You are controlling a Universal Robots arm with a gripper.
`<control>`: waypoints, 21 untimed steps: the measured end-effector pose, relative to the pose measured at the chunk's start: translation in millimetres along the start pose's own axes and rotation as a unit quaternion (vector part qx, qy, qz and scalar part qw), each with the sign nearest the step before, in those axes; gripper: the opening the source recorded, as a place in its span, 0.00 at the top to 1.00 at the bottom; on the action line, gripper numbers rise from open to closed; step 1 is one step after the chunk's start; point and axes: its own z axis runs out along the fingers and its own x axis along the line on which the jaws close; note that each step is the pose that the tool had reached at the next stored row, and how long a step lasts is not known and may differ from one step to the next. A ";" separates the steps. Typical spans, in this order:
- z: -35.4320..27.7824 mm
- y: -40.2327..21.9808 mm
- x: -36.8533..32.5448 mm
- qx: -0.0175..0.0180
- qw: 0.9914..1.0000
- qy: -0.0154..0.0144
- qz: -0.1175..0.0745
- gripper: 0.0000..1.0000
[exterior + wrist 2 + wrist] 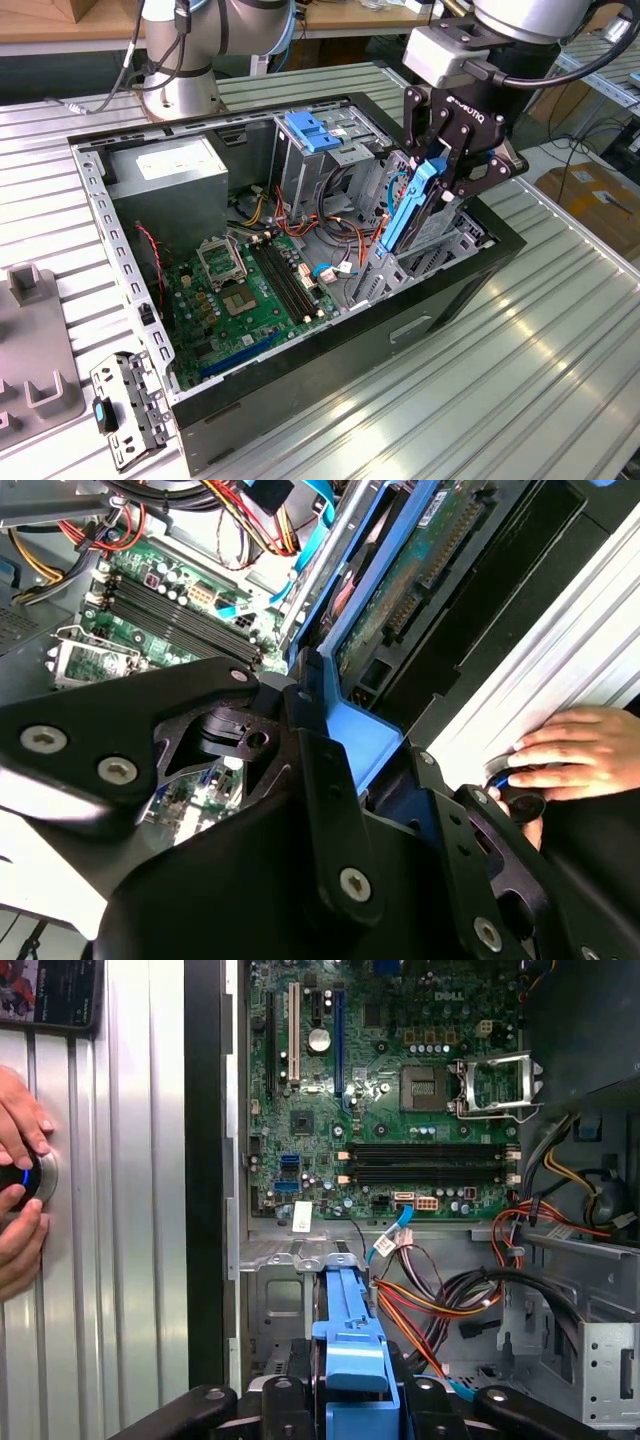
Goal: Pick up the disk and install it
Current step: 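Insert the disk into the insertion slot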
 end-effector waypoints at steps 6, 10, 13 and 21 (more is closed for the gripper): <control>0.3 0.0 0.0 0.000 1.000 0.000 0.000 0.63; 7.1 0.1 -0.2 0.000 1.000 0.000 0.000 0.55; 12.9 0.2 -0.3 0.000 1.000 0.000 -0.001 0.55; 30.7 0.5 -0.8 0.000 1.000 0.000 -0.001 0.88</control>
